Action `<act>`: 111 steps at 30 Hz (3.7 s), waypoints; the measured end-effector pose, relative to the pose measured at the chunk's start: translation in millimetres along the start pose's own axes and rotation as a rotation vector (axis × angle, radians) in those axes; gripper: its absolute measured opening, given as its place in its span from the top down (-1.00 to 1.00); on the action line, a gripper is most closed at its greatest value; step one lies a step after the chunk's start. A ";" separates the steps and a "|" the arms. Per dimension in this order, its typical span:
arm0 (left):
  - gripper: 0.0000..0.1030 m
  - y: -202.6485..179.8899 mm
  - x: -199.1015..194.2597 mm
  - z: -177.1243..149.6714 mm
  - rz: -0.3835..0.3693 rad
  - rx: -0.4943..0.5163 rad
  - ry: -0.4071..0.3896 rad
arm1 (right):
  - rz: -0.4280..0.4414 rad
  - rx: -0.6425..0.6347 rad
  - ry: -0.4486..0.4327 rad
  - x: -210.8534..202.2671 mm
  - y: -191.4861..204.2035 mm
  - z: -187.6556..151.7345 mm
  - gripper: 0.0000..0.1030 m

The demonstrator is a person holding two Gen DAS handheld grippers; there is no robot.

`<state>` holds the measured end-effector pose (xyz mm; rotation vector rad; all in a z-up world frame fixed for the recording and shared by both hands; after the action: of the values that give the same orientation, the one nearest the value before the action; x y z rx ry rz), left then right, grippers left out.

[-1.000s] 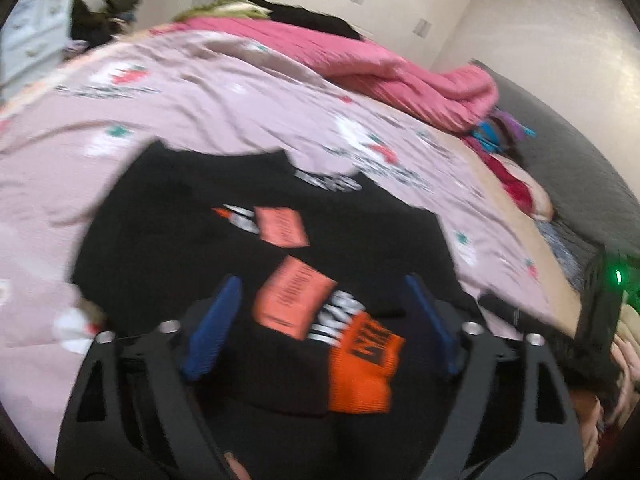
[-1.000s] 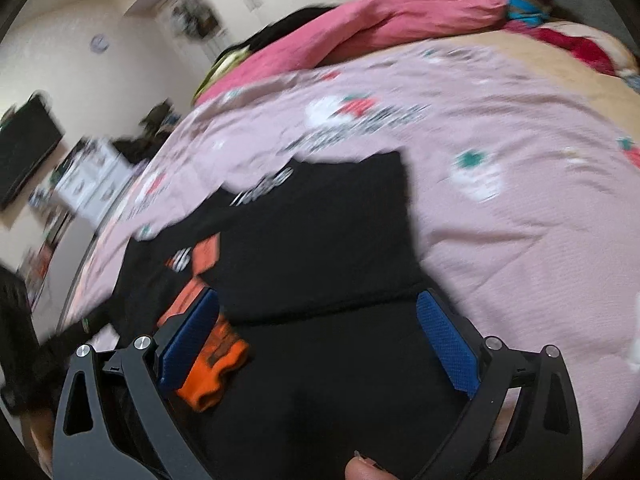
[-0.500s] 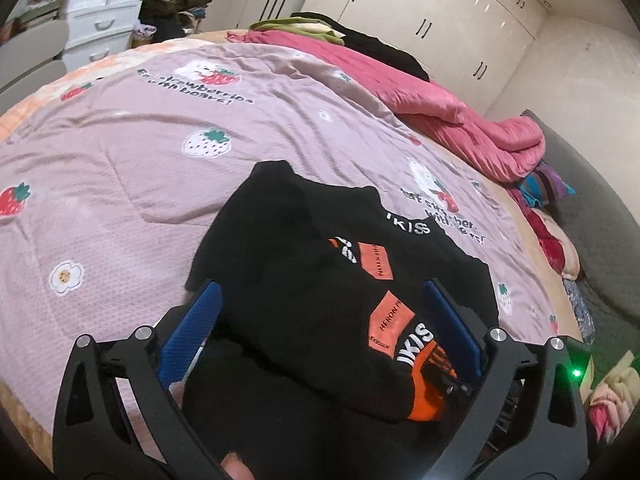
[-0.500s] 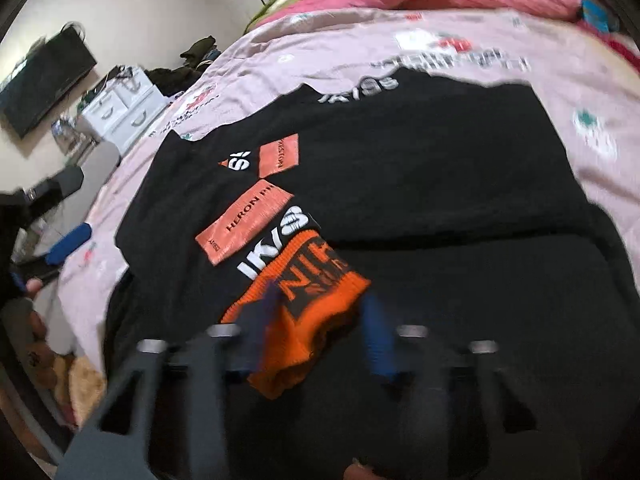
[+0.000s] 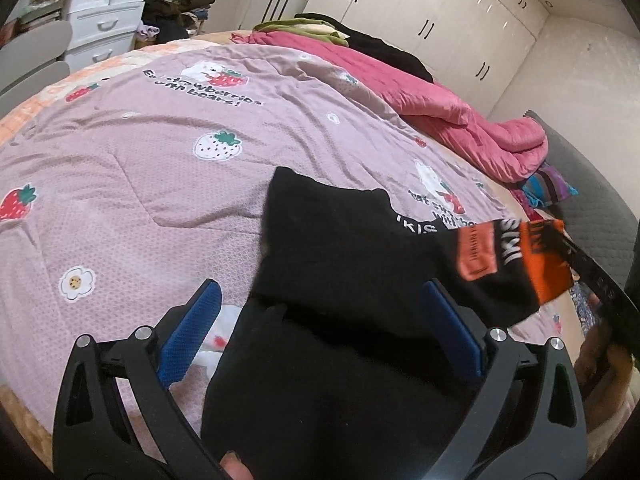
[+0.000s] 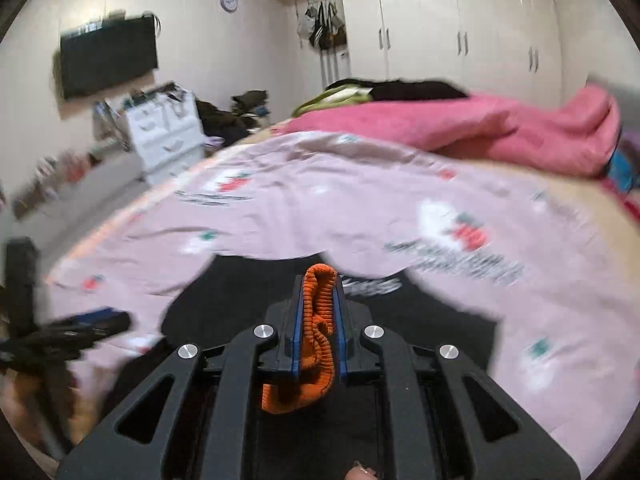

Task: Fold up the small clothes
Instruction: 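Grasp the folded orange cuff with the right gripper and straighten it, then lay the cuff flat on the sweater and open the right gripper, then move both grippers back to the hem of the black sweater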

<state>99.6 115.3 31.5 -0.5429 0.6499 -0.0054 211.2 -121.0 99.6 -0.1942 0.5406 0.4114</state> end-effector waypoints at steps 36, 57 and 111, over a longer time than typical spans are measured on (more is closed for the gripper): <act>-0.18 -29.0 116.4 -2.0 0.058 0.202 0.258 | -0.111 0.063 0.190 46.0 -35.0 -76.3 0.36; -0.20 -21.3 115.8 -11.6 0.049 0.220 0.283 | -0.002 0.061 0.336 67.8 -2.5 -101.2 -0.37; -0.82 -16.4 -13.9 -42.6 0.132 0.269 0.106 | -0.122 0.222 0.112 -73.6 -42.6 -142.8 -0.91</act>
<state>66.6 83.2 19.1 -0.2406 0.7734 0.0028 106.7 -224.2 21.8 -0.0365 0.6761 0.2207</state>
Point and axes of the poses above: each gripper's, at about its wrist camera, not at the fingertips, and x roughly the way its jaws point, y to its left, z to its top, the point moved 2 cm from there along x, roughly the way its jaws point, and after that the axes turned 9 degrees about -z, right-handed, at the moved point
